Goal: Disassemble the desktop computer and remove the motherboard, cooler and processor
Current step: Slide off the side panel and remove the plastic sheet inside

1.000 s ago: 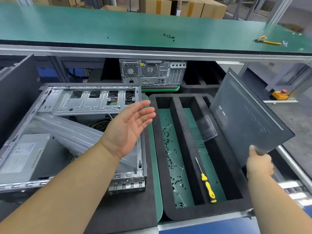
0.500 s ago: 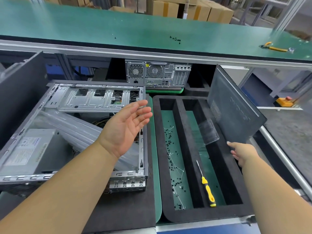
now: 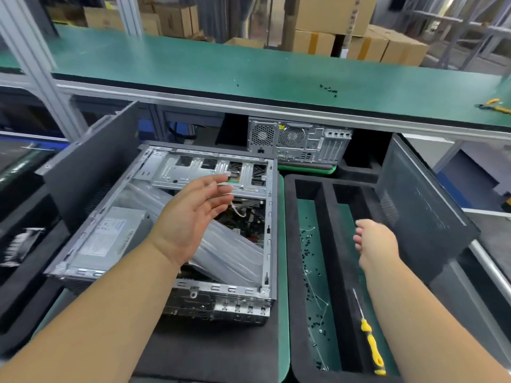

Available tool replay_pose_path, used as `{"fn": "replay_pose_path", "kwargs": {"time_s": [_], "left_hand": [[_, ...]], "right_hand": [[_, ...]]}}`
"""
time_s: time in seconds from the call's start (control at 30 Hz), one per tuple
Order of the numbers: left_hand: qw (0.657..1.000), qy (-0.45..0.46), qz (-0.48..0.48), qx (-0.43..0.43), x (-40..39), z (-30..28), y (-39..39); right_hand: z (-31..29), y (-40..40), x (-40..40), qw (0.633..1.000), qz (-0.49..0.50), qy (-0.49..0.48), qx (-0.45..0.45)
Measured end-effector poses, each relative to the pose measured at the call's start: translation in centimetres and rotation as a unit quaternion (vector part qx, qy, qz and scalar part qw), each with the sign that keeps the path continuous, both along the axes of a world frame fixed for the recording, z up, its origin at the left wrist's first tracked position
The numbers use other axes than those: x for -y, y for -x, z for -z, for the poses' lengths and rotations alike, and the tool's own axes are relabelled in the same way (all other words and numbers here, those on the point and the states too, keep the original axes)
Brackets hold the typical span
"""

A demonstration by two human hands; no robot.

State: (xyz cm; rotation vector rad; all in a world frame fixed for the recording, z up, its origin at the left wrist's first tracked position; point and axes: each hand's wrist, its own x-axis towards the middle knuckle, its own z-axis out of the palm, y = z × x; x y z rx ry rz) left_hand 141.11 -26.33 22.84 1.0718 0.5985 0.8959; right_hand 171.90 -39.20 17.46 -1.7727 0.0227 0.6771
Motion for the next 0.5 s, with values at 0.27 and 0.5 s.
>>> {"fn": "replay_pose_path", "kwargs": {"time_s": [0.27, 0.5], "left_hand": [[0.962, -0.160, -0.054, -0.214, -3.8, -0.4, 7.1], [0.871, -0.322, 0.043, -0.369, -6.3, 0.2, 9.6]], "right_hand": [[-5.7, 12.4, -5.5, 0.875, -0.383, -0.004, 0.297], [-6.9, 19.0, -6.8, 0.566, -0.585, 0.318, 0.486]]}}
